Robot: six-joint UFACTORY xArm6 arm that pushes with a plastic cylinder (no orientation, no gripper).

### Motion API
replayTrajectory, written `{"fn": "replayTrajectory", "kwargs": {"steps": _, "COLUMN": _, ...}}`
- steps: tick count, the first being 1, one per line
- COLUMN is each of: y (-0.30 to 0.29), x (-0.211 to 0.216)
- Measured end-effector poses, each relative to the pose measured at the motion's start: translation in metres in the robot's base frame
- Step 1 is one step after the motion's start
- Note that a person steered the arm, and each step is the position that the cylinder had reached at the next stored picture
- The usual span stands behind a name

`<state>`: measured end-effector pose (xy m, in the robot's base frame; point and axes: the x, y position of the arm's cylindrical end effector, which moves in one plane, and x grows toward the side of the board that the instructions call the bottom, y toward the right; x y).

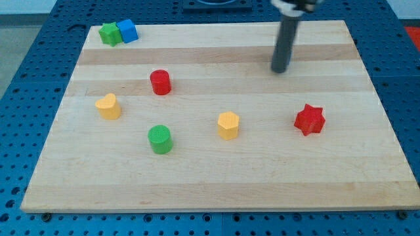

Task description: Move the blue triangle above to the yellow hexagon

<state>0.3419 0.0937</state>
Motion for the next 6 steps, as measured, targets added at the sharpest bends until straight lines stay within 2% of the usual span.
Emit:
{"fn": "replayTrajectory", "kwargs": {"steps": 1, "y": -0.008, "x": -0.006}}
{"fn": "replayTrajectory", "kwargs": {"steps": 3, "y": 0.078, "x": -0.010}}
{"fn": "replayTrajectory", "kwargs": {"steps": 4, "y": 0.076, "x": -0.024}}
{"fn": "replayTrajectory", "kwargs": {"steps": 6, "y": -0.036, "x": -0.024}}
